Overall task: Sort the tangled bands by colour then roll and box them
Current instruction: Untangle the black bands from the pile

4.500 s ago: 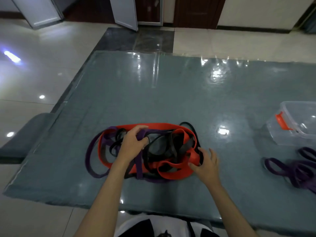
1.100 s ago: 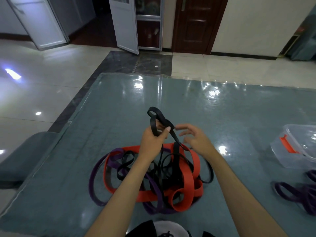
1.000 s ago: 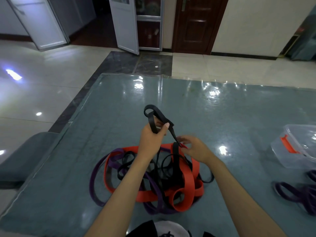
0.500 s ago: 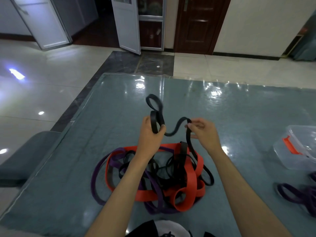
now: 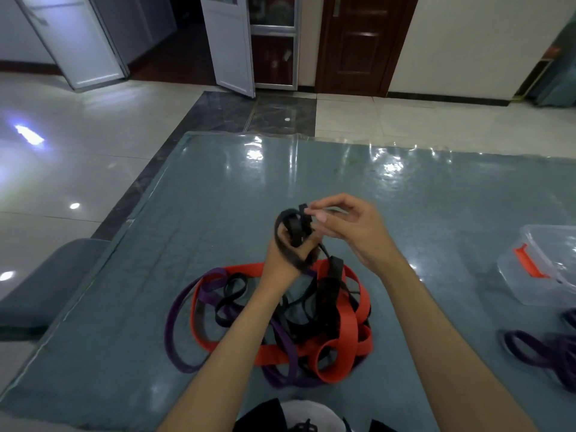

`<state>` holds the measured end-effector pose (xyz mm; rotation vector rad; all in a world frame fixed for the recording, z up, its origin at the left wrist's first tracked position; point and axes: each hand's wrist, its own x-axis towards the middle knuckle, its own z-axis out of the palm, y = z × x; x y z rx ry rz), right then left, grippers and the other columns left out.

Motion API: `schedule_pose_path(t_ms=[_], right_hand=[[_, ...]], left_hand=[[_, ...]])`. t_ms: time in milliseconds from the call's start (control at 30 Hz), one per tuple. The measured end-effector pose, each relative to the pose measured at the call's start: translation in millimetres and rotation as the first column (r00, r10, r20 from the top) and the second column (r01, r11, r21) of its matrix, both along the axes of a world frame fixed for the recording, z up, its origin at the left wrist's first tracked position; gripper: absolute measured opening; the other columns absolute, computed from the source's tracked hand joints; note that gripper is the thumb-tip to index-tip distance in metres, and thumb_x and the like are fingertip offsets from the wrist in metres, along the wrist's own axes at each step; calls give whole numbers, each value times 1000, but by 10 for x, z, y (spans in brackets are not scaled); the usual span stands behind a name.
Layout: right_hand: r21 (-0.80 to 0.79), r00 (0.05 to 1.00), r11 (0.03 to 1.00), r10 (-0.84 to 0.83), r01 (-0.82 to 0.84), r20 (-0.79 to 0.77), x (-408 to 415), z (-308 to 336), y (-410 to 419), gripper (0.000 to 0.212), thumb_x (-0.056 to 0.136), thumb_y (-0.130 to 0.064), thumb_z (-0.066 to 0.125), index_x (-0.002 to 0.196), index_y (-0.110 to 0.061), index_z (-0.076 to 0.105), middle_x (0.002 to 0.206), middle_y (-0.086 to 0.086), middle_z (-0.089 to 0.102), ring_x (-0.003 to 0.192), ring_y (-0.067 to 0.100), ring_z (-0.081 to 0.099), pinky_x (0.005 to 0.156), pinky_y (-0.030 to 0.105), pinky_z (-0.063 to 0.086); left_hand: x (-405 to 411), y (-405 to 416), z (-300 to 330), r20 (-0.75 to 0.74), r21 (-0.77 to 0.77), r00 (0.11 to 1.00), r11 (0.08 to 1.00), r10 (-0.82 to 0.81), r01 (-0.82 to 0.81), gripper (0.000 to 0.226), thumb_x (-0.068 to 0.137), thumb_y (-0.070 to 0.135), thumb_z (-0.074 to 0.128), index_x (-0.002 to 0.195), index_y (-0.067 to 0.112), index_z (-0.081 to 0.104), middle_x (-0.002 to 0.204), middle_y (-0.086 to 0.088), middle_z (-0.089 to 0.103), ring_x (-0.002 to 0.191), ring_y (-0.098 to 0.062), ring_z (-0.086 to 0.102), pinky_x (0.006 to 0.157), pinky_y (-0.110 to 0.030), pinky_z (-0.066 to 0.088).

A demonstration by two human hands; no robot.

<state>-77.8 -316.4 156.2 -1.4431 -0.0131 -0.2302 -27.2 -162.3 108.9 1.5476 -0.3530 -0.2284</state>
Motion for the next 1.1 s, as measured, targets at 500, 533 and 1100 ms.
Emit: schedule_pose_path(t_ms=[500,533,1100], right_hand=[[-720,889,671,-204,-178,-410,-213,-1049,-434,26,91,-4,78,117,-11,78,105,3,80,94,12,74,96,34,58],[-742,901,661,-247,-113,-357,-191,-1009,-447,25,91,-5,78,116,-9,78,104,5,79,92,13,72,93,29,58],[-534,908,738,-382,412,172,-94,-510,-286,13,101,-21,71,111,-27,76,105,-16,76,99,11,75,83,30,63]], left_hand=[[150,303,3,164,163,981,979,98,-125,21,101,29,71,119,33,60,88,14,73,88,-8,73,83,-35,64],[149,322,12,224,215,970,967,90,-139,19,102,30,69,116,37,57,83,13,70,83,-8,72,76,-30,62],[87,352,26,516,645,831,732,-209,-217,36,88,16,80,121,24,67,103,3,74,88,-21,70,68,-29,50]])
